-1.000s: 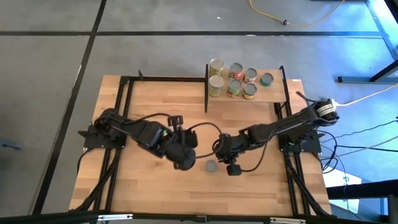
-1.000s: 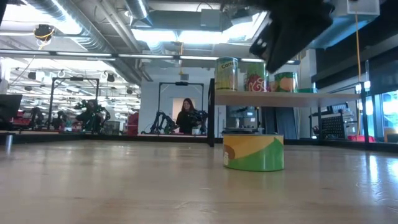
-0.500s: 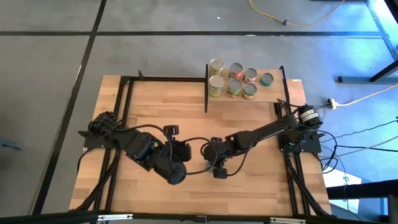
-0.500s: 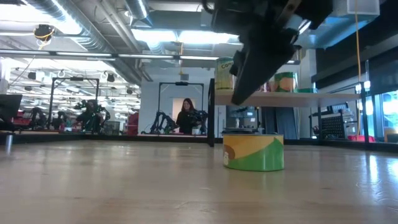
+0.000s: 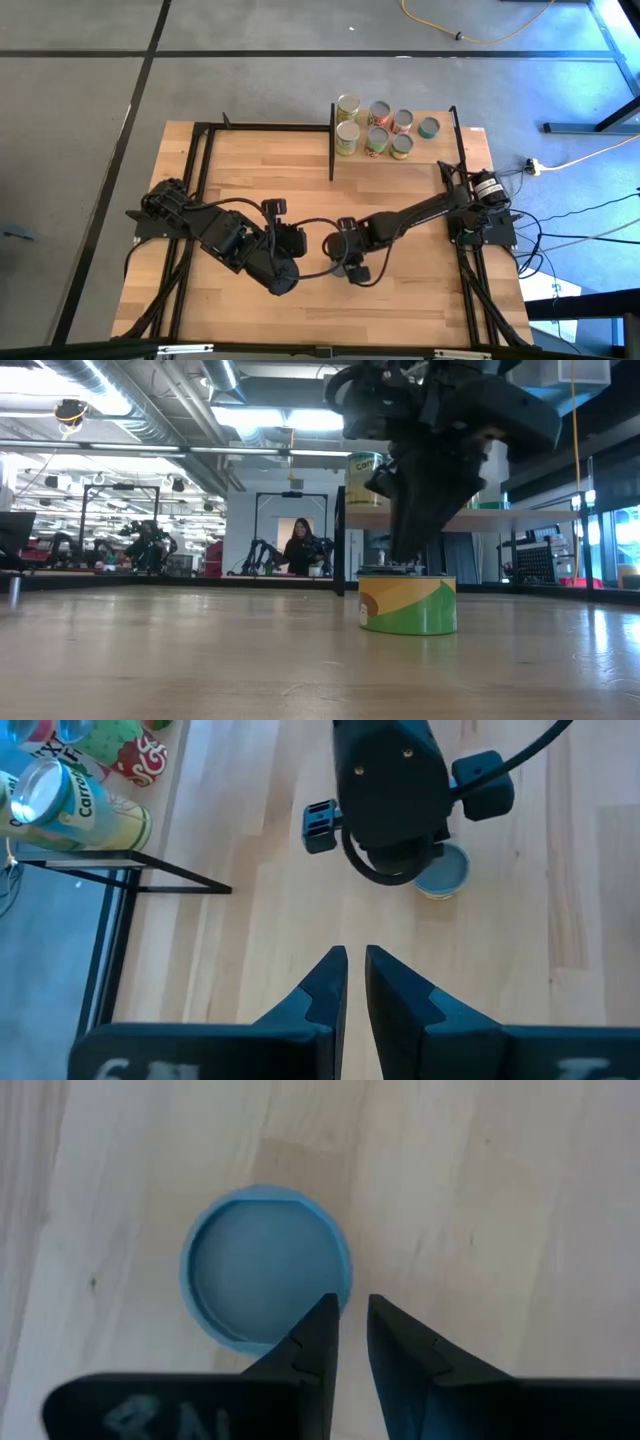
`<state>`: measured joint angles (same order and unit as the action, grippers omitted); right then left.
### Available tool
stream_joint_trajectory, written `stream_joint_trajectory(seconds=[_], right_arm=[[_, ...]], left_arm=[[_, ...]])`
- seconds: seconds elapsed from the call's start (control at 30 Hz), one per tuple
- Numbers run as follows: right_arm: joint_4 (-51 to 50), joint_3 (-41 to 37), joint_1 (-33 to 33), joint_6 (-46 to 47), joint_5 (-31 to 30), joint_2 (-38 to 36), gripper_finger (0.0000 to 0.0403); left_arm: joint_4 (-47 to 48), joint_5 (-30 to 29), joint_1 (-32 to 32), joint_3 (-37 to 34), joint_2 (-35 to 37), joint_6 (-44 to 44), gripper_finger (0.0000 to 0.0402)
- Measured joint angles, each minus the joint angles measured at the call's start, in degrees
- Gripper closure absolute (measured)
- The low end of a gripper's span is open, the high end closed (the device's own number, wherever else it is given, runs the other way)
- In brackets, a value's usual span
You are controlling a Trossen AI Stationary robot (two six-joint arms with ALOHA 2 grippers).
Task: Pick and place cans onto a shelf
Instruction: Put the green and yellow can on the shelf
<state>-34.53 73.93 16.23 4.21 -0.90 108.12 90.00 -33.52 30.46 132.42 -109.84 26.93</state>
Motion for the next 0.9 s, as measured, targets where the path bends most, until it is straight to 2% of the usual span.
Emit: stream_joint_trajectory(seconds=[0.3,0.9], right_arm=[[-0.15,0.00,0.00,3.59,2.38,0.00,0.0343],[0.94,0.29,0.00,4.50,1.06,4.46,0.0343]], left_arm=[[0.02,-0.02,-0.07,0.00,-0.02,0.25,0.0369],[0.02,-0.04,0.02,0.00,-0.02,0.97,0.0369]])
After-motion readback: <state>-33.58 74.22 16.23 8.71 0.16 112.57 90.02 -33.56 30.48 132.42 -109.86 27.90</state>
